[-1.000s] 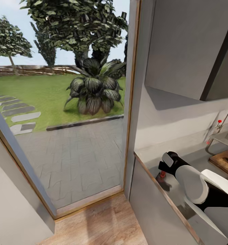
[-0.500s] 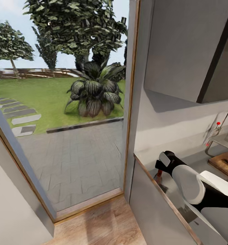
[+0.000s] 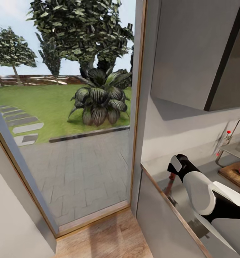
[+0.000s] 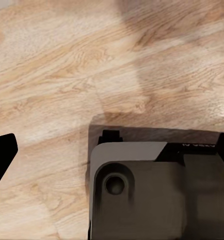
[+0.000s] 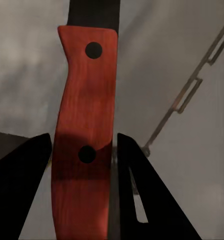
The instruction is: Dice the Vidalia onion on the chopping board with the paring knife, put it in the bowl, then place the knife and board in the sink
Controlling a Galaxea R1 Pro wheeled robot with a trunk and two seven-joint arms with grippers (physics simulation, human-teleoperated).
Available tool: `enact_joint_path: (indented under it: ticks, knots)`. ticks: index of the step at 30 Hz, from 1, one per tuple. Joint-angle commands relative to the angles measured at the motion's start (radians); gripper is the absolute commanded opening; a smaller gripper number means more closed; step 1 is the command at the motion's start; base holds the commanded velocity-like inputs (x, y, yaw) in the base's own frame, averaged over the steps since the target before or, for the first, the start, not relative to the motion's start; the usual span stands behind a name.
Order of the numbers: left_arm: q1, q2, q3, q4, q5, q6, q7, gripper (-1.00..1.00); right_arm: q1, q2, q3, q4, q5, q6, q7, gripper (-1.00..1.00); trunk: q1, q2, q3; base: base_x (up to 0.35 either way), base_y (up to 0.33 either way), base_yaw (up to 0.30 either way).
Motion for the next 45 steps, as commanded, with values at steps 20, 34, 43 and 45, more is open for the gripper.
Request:
enact_joint_path:
  ticks: [20, 34, 43, 45]
  knots:
    - [-0.002, -0.003, -0.003, 0.005, 0.007, -0.040, -0.001, 1.00, -0.001, -0.006, 0.159, -0.298, 0.055, 0.282, -0.090, -1.00, 0.001, -0.002, -0.001, 0.000, 0.000, 0.000]
    - [-0.002, -0.003, -0.003, 0.006, 0.007, -0.040, -0.002, 1.00, -0.001, 0.000, 0.196, -0.389, 0.051, 0.381, -0.087, -1.00, 0.001, -0.002, -0.001, -0.033, 0.000, 0.000]
    - [-0.002, -0.004, -0.003, 0.006, 0.007, -0.040, -0.002, 1.00, -0.001, -0.002, 0.295, -0.407, 0.052, 0.381, -0.062, -1.00, 0.001, -0.002, -0.001, -0.292, 0.000, 0.000]
    - [-0.002, -0.005, -0.003, 0.006, 0.007, -0.040, -0.002, 1.00, -0.001, -0.002, 0.341, -0.452, 0.052, 0.381, -0.027, -1.00, 0.001, -0.002, -0.001, -0.336, 0.000, 0.000]
